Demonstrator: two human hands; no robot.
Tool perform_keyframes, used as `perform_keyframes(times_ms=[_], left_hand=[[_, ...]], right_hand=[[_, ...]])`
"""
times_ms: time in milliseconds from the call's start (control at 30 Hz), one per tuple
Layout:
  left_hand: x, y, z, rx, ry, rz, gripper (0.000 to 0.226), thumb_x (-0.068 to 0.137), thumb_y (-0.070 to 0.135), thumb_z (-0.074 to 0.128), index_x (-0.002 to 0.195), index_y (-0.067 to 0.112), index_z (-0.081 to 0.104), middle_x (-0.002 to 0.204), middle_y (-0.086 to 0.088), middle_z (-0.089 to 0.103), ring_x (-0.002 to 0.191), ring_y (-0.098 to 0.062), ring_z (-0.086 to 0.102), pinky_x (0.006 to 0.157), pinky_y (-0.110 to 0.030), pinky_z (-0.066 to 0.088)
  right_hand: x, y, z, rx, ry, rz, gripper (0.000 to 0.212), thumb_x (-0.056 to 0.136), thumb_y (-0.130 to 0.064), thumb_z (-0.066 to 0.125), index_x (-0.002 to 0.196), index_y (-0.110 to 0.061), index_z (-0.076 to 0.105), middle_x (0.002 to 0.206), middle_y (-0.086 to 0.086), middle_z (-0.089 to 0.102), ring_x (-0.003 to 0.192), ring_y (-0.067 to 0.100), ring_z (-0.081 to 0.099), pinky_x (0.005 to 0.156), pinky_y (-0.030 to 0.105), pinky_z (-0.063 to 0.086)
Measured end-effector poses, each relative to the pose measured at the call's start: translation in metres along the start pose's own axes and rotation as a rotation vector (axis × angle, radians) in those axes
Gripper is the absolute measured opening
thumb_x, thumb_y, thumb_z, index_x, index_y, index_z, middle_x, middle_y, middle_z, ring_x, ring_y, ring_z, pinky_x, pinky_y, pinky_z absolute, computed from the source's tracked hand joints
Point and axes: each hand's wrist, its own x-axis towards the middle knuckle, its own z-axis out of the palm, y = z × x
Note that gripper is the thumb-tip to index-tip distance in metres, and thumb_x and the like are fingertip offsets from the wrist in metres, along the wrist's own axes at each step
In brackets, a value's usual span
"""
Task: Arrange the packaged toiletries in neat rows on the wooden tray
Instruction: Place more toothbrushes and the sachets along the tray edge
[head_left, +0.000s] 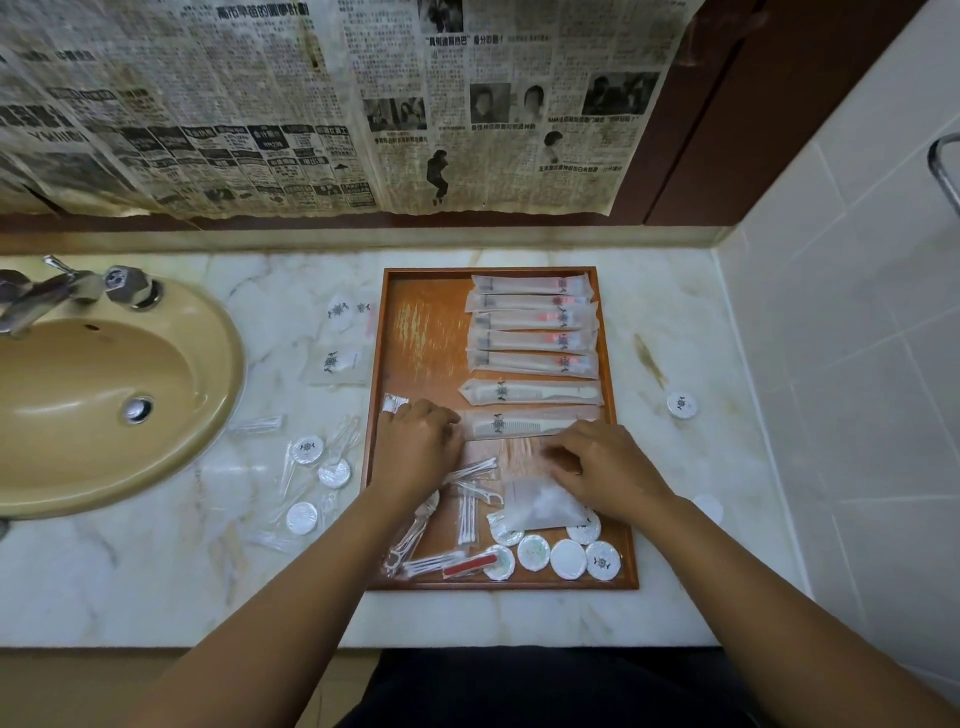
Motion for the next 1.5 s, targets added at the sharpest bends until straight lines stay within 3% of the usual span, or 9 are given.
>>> perform_keyframes(times_ms=[233, 333, 500, 633, 733, 867, 1133, 1333, 1500], left_hand=[[-0.011, -0.033, -0.019, 0.080, 0.064, -0.241, 0.032, 0.087, 0.028, 0.071, 0.114, 0.012, 0.071, 0.108, -0.015, 0.069, 0.091, -0.037, 0.064, 0.075, -0.045, 0.049], [-0.013, -0.043, -0.020, 0.121, -0.015, -0.305, 0.038, 0.085, 0.033, 0.069, 0.115, 0.011, 0.072, 0.103, -0.015, 0.068, 0.087, -0.038, 0.064, 0.073, -0.043, 0.048], [-0.016, -0.040, -0.023, 0.190, -0.129, -0.288, 0.031, 0.081, 0.031, 0.049, 0.088, 0.015, 0.075, 0.083, -0.006, 0.064, 0.074, -0.032, 0.058, 0.068, -0.036, 0.041], [-0.019, -0.042, -0.027, 0.096, -0.199, -0.296, 0.042, 0.080, 0.031, 0.050, 0.115, 0.023, 0.073, 0.106, -0.006, 0.069, 0.094, -0.031, 0.063, 0.084, -0.041, 0.043], [-0.024, -0.045, -0.030, 0.143, -0.283, -0.217, 0.062, 0.083, 0.059, 0.053, 0.139, 0.035, 0.054, 0.125, -0.006, 0.065, 0.112, -0.031, 0.059, 0.095, -0.045, 0.041], [-0.026, -0.046, -0.030, 0.203, -0.387, -0.154, 0.077, 0.078, 0.076, 0.052, 0.147, 0.044, 0.041, 0.132, -0.007, 0.056, 0.122, -0.030, 0.049, 0.100, -0.046, 0.034], [-0.026, -0.043, -0.039, 0.194, -0.383, -0.106, 0.057, 0.080, 0.061, 0.063, 0.125, 0.027, 0.057, 0.126, 0.000, 0.055, 0.116, -0.026, 0.048, 0.095, -0.041, 0.030], [-0.015, -0.059, -0.065, -0.263, -0.373, -0.248, 0.028, 0.086, 0.041, 0.073, 0.105, 0.030, 0.057, 0.090, 0.008, 0.066, 0.094, -0.019, 0.061, 0.090, -0.036, 0.028], [0.008, -0.085, -0.087, -0.544, -0.188, -0.398, 0.029, 0.082, 0.035, 0.081, 0.104, 0.035, 0.063, 0.098, 0.015, 0.066, 0.090, -0.011, 0.061, 0.072, -0.019, 0.041]], right_hand=[[0.006, -0.024, 0.004, -0.030, -0.337, 0.007, 0.066, 0.078, -0.061, 0.073, 0.136, -0.033, 0.060, 0.133, -0.011, 0.061, 0.119, 0.014, 0.054, 0.102, 0.033, 0.046], [0.011, -0.027, 0.007, -0.072, -0.375, 0.013, 0.059, 0.079, -0.047, 0.078, 0.133, -0.031, 0.063, 0.128, -0.009, 0.064, 0.114, 0.016, 0.056, 0.097, 0.033, 0.049], [0.014, -0.028, 0.009, -0.037, -0.461, 0.080, 0.024, 0.085, -0.034, 0.076, 0.106, -0.022, 0.077, 0.095, -0.006, 0.070, 0.082, 0.011, 0.061, 0.074, 0.028, 0.056], [0.015, -0.022, 0.002, 0.139, -0.503, 0.125, 0.014, 0.087, -0.030, 0.073, 0.097, -0.021, 0.077, 0.093, -0.006, 0.072, 0.082, 0.012, 0.064, 0.075, 0.037, 0.058], [0.018, -0.021, -0.009, 0.205, -0.502, 0.127, 0.013, 0.087, -0.032, 0.073, 0.095, -0.021, 0.074, 0.093, -0.007, 0.070, 0.085, 0.014, 0.064, 0.075, 0.036, 0.054], [0.028, -0.023, -0.019, 0.367, -0.466, 0.221, 0.008, 0.086, -0.032, 0.077, 0.091, -0.027, 0.072, 0.093, -0.013, 0.069, 0.088, 0.009, 0.065, 0.078, 0.031, 0.052], [0.050, -0.037, -0.010, 0.836, -0.284, 0.496, 0.012, 0.089, -0.024, 0.074, 0.098, -0.016, 0.077, 0.103, 0.008, 0.077, 0.088, 0.020, 0.068, 0.077, 0.036, 0.052], [0.080, -0.075, -0.014, 0.965, -0.187, 0.571, 0.019, 0.092, -0.013, 0.070, 0.111, -0.011, 0.072, 0.103, 0.009, 0.075, 0.086, 0.021, 0.068, 0.077, 0.038, 0.057], [0.136, -0.109, -0.028, 0.826, -0.043, 0.481, 0.010, 0.088, -0.014, 0.074, 0.097, -0.011, 0.072, 0.086, 0.005, 0.073, 0.075, 0.019, 0.065, 0.072, 0.035, 0.053]])
